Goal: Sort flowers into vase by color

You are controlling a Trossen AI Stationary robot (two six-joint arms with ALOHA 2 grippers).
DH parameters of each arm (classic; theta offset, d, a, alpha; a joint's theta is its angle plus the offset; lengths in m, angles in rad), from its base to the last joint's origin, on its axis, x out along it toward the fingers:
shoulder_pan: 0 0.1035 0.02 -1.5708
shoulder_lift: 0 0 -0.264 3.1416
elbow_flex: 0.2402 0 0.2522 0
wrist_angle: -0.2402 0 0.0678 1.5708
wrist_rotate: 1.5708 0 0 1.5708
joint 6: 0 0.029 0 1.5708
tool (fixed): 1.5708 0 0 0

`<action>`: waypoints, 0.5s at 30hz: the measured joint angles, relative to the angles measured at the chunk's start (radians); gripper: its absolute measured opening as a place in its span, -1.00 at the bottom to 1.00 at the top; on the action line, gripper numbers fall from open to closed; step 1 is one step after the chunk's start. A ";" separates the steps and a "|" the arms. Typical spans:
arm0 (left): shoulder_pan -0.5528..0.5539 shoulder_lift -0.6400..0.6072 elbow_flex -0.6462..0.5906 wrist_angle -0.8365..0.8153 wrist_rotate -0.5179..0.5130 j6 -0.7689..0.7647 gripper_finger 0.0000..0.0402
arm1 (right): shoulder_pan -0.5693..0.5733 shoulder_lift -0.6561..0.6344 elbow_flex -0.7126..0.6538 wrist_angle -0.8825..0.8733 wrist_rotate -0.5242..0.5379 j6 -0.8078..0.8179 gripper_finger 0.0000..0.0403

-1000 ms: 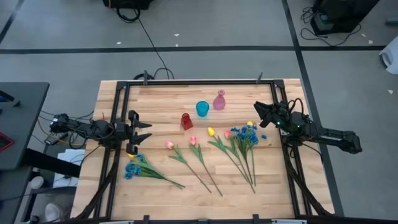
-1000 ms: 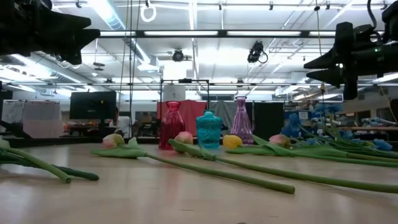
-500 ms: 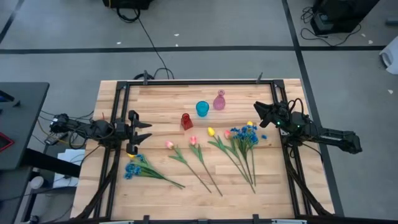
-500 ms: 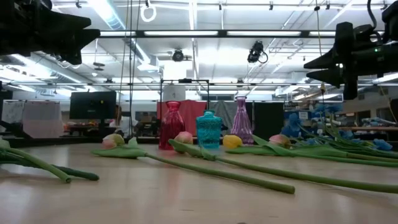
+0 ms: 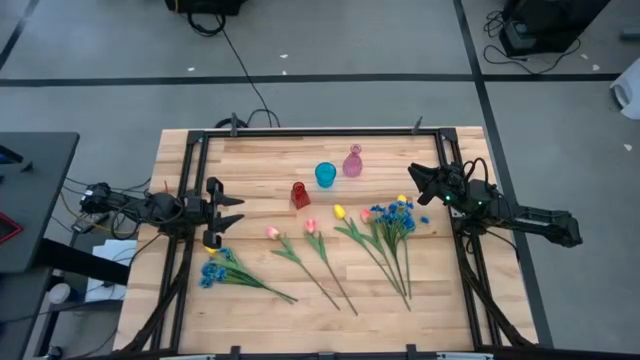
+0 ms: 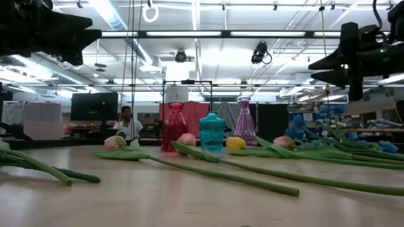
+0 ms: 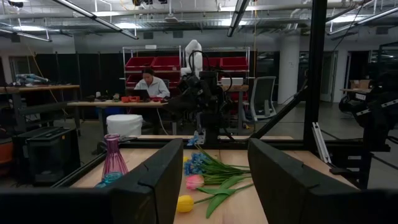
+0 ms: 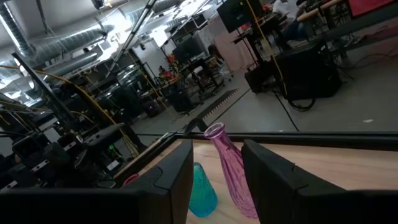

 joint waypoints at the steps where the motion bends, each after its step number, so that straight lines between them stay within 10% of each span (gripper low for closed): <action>1: 0.000 0.000 0.000 0.001 0.000 0.000 -0.06 | 0.000 0.000 0.000 0.000 0.000 0.000 -0.26; 15: 0.001 0.000 0.000 0.339 -0.025 -0.073 -0.06 | 0.000 0.000 0.000 0.070 0.004 0.000 -0.26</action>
